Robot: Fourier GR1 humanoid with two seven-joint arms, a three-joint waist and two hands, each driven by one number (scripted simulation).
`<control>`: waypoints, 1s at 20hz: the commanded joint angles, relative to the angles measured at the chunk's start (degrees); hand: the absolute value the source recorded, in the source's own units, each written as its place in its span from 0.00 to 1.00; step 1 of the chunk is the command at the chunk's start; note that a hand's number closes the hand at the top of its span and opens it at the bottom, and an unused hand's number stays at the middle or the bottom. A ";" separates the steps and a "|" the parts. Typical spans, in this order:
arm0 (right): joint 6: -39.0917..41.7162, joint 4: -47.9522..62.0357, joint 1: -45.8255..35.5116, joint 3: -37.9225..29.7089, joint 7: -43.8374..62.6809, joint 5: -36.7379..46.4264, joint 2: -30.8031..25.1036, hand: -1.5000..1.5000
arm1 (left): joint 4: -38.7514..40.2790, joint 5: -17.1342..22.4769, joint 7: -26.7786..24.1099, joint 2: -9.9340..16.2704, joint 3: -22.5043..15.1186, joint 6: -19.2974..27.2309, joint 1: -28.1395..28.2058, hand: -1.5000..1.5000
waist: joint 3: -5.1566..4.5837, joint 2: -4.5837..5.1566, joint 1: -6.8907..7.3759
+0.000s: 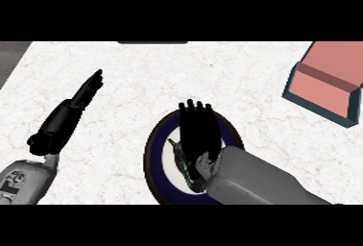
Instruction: Pick the can from the plate and place it in the cardboard box
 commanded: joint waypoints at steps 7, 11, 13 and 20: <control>7.74 0.46 1.57 -6.61 4.90 2.74 0.27 0.00 | 1.65 -0.42 -2.00 -0.65 3.18 -2.59 1.26 0.50 | 0.00 0.09 -0.07; 2.65 5.80 6.66 -4.20 -2.80 9.66 3.51 1.00 | -0.04 -1.73 -0.10 -0.72 4.23 -4.24 0.94 0.50 | 0.03 0.16 0.23; 3.75 6.78 5.56 -3.65 -7.43 11.66 4.49 1.00 | 2.27 -2.92 -0.59 -3.05 3.90 -3.79 -0.70 0.50 | 0.02 0.22 0.16; 3.14 2.76 6.83 -3.00 -8.56 21.72 5.68 1.00 | -4.77 -4.35 0.51 -3.61 4.58 -4.60 4.44 0.50 | 0.03 0.04 0.32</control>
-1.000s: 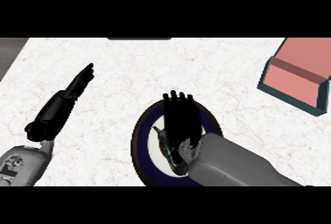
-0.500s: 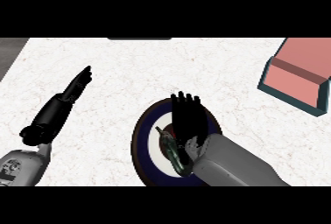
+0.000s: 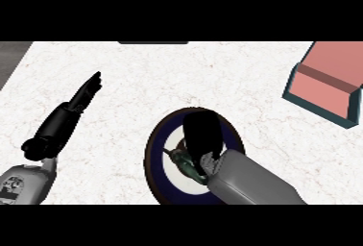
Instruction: Pick the can from the plate and place it in the cardboard box
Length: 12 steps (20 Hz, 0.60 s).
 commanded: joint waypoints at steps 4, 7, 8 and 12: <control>-3.65 1.88 0.97 -0.76 -12.07 5.43 -1.88 1.00 | 4.40 -2.85 -0.86 -3.08 0.54 -0.12 -2.52 0.50 | 0.14 0.53 -0.11; -4.85 -4.13 1.88 -1.42 -27.66 -1.50 -8.08 1.00 | 2.47 -2.32 -1.53 -1.57 0.68 -0.70 -0.54 0.50 | 0.24 0.75 0.13; -6.26 -5.51 4.01 -1.15 -33.23 -3.35 -10.35 1.00 | 0.61 -0.25 1.53 -0.75 2.27 -1.42 -2.91 0.50 | 0.38 0.76 0.04; -11.30 -7.30 4.60 -6.05 -49.53 -5.83 -18.22 1.00 | 2.61 -1.32 -1.21 -1.09 1.95 -1.64 -0.94 0.50 | 0.24 0.75 -0.16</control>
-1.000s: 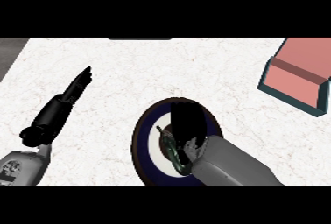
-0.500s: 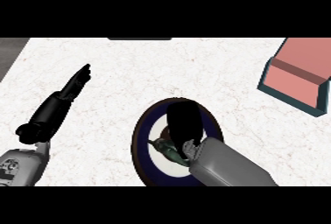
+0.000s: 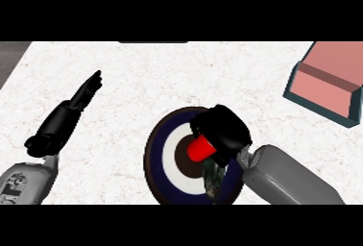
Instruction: Pick the can from the plate and place it in the cardboard box
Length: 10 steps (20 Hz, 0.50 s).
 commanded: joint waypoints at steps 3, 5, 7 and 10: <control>-5.42 -6.33 1.73 -7.15 -19.48 -2.94 -11.25 1.00 | -0.51 -0.45 -0.11 0.24 0.89 -0.35 0.97 0.50 | -0.04 -0.22 -0.30; -5.29 -10.79 2.21 -8.74 -19.73 -1.69 -13.59 1.00 | -2.55 -0.62 0.90 -0.48 0.05 -0.40 2.59 0.50 | -0.07 -0.38 -0.33; -2.24 -12.81 0.75 -12.48 -19.10 -3.19 -13.60 1.00 | -0.64 -0.64 0.52 -1.16 0.59 -1.09 0.90 0.50 | -0.10 -0.26 -0.34; -4.87 -15.14 4.02 -19.26 -17.81 -5.91 -14.59 1.00 | -2.04 -1.69 0.65 -0.80 1.07 -0.50 1.53 0.50 | -0.08 -0.31 -0.52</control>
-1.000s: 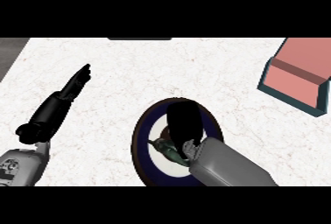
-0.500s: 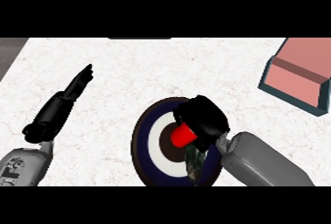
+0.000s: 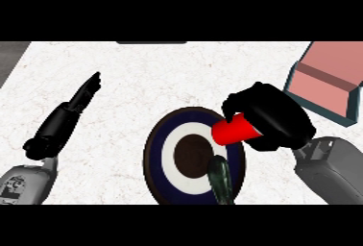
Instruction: Pick the can from the plate and place it in the cardboard box
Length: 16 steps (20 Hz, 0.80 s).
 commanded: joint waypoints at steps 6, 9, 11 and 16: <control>-0.47 -3.35 -1.32 -20.66 13.24 -10.79 1.01 1.00 | -0.67 -1.09 0.35 -1.37 -0.42 0.40 0.84 0.50 | -0.02 -0.15 -0.15; -0.84 3.00 -5.75 -24.64 15.45 -9.87 1.07 1.00 | 0.65 -0.36 0.59 0.08 1.35 -1.53 -1.99 0.50 | -0.04 0.17 0.56; -0.11 8.05 -6.56 -30.51 11.41 -12.06 -3.21 1.00 | -1.08 0.75 3.22 -0.16 1.69 -1.90 -2.48 0.50 | 0.01 0.21 0.69; -1.21 24.36 -14.25 -34.10 6.71 -10.06 -4.18 1.00 | -0.85 -2.13 0.09 -2.66 -0.39 -0.96 -0.51 0.50 | -0.01 0.55 1.74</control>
